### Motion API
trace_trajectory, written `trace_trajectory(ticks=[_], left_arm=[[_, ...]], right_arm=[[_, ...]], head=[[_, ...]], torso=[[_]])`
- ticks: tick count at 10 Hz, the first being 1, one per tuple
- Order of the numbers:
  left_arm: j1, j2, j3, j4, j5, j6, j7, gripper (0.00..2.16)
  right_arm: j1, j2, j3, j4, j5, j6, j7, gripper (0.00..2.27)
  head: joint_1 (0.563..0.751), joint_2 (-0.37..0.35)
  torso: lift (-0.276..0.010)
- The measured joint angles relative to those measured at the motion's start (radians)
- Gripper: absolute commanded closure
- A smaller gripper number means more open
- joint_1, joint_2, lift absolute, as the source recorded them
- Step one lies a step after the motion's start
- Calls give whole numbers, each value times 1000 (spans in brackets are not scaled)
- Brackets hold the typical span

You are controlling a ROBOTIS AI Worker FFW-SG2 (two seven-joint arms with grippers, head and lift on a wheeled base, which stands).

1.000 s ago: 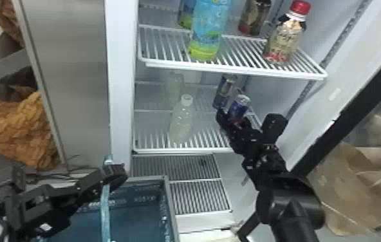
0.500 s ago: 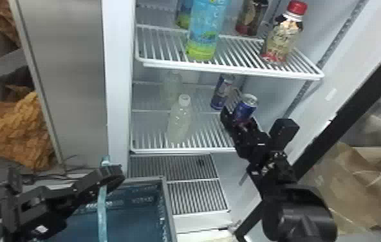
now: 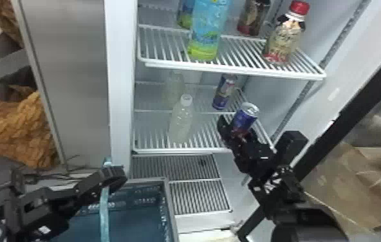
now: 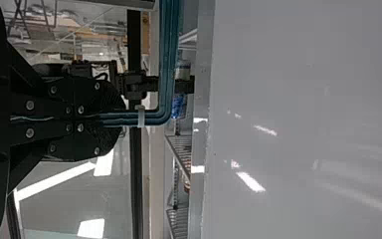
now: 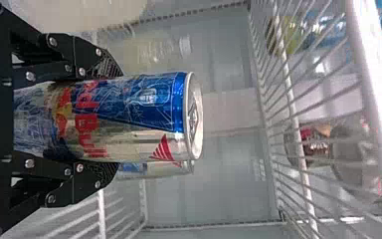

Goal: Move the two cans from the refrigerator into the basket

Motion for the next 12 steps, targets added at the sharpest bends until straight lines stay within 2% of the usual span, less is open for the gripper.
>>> trace_trajectory(ticks=[7,12], left_arm=[[11,0,0,0,13,0,0,1199],[15,-3,0,0,19,0,0,1199]], right_arm=[[269,-4,46,-315,-162,123,1,1282],[334,-14,152,-360,-236,184,29,1283]], head=[[695,-221],[695,-135]], torso=[[-218],[-218]])
